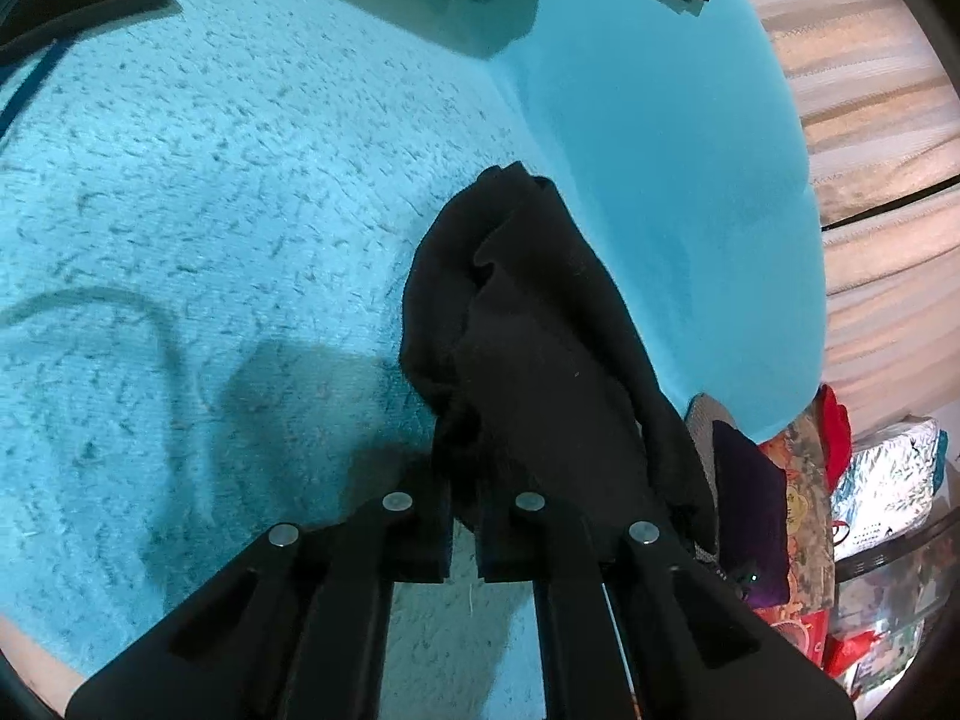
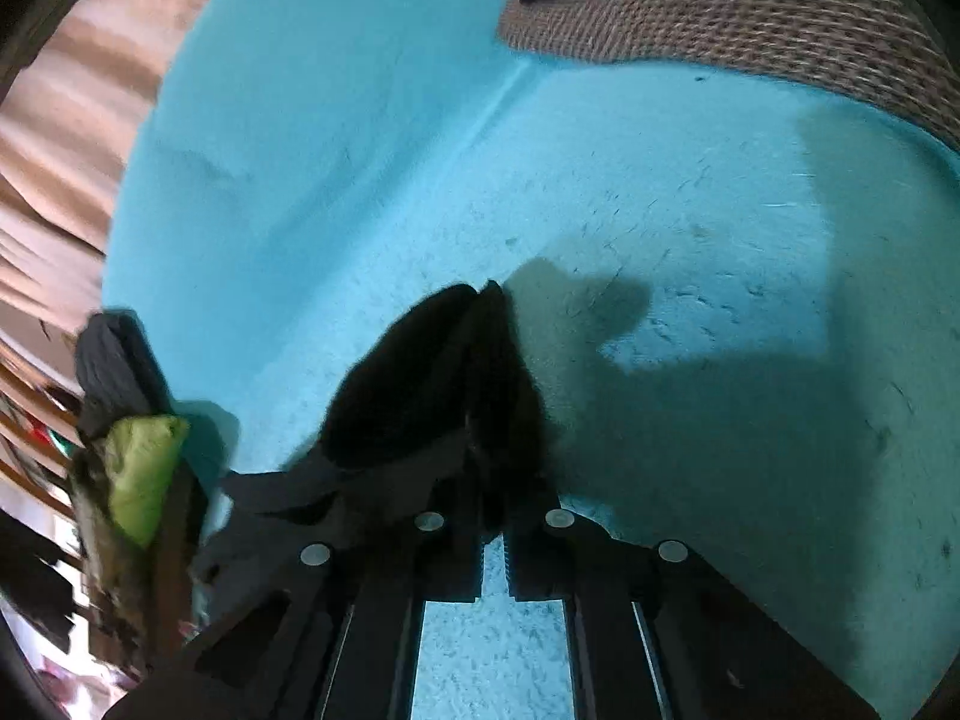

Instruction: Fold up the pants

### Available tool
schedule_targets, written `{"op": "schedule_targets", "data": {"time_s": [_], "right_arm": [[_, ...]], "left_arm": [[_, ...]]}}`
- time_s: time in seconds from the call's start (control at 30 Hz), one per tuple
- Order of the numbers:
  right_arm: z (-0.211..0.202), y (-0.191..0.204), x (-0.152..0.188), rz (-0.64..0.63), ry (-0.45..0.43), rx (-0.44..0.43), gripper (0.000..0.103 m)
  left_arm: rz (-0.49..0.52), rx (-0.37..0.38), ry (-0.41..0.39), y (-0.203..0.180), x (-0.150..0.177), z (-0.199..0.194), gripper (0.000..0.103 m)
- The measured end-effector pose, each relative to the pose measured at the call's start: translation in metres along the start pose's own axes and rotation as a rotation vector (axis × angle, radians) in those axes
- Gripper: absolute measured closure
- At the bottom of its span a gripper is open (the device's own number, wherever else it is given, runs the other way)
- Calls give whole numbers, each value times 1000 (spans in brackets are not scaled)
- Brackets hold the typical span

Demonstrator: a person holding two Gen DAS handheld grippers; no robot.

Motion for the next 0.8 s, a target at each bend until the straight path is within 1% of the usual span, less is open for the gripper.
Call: {"op": "schedule_targets", "data": {"time_s": [0.1,0.2,0.27,0.37,0.43,0.5,0.57,0.6,0.63,0.67,0.7,0.73,0.77,0.8], "right_arm": [[-29,15,14,-34,-13,-51,100],[-55,23,26,-40,32,-83,100],[-73,29,37,-53,56,-110,100],[-87,33,49,-30,92,-151,100],[-90,24,54,4,121,-167,100],[-84,7,63,34,158,-138,100],[-74,-11,77,66,213,-106,99],[-69,-21,82,44,218,-35,99],[-72,-24,82,34,190,-33,101],[-77,-23,81,21,147,-12,97],[-89,-18,77,-40,65,84,92],[-97,-14,75,-86,10,148,79],[-110,-8,71,-141,-65,214,61],[-123,0,68,-176,-129,221,53]], "left_arm": [[18,12,-22,-2,-2,-17,101],[33,13,-48,-1,-5,-41,101],[34,18,-49,5,-4,-54,101],[39,25,-51,13,1,-71,101],[30,39,-59,21,5,-85,101],[12,39,-53,29,13,-90,101],[17,4,-38,32,21,-83,101],[20,-18,-15,38,25,-76,100],[17,-33,-3,41,28,-71,100],[20,-45,-3,41,31,-68,99],[34,-48,-15,39,31,-69,97],[48,-57,-24,35,30,-70,97],[69,-82,-41,33,29,-73,94],[100,-122,-65,29,27,-77,89]]}}
Point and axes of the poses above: each gripper's, at about its wrist camera, not at the fingertips, and z roughly the way its jaws point, y to its left, x to its underside, the point moved 5 cm from there along z, roughly the way its jaws point, and after that the axes turned 4 degrees about z, right-handed, at the moved point
